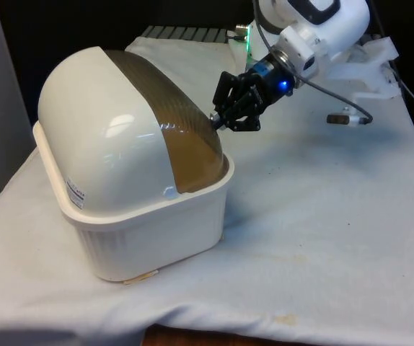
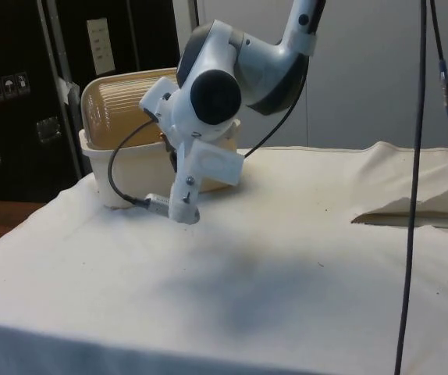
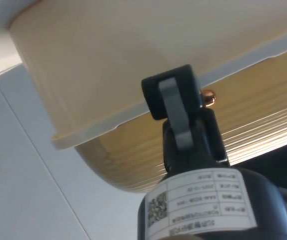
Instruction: Open the lid, then close it.
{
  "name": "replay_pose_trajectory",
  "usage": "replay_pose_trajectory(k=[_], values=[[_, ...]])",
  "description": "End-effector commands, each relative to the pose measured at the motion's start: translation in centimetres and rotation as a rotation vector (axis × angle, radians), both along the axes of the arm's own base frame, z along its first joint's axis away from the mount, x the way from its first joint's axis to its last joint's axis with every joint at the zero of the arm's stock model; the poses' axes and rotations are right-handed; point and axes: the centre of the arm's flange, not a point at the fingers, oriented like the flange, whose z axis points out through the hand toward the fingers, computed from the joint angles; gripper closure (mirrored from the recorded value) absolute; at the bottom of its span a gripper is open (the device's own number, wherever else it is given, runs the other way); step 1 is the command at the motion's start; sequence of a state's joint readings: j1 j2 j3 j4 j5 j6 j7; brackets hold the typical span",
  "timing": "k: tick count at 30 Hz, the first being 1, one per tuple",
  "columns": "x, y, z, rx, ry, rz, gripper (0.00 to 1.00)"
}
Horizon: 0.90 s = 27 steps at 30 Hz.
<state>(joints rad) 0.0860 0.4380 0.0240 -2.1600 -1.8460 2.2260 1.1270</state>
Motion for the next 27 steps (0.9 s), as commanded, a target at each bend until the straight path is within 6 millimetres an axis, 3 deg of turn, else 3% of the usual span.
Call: replay_pose_trajectory(k=[1, 27], values=[[0.19, -0.27, -0.02, 0.014, -0.003, 0.001, 1.0], [-0.39, -0.17, -0.51, 0.16, -0.043, -0.087, 1.0]])
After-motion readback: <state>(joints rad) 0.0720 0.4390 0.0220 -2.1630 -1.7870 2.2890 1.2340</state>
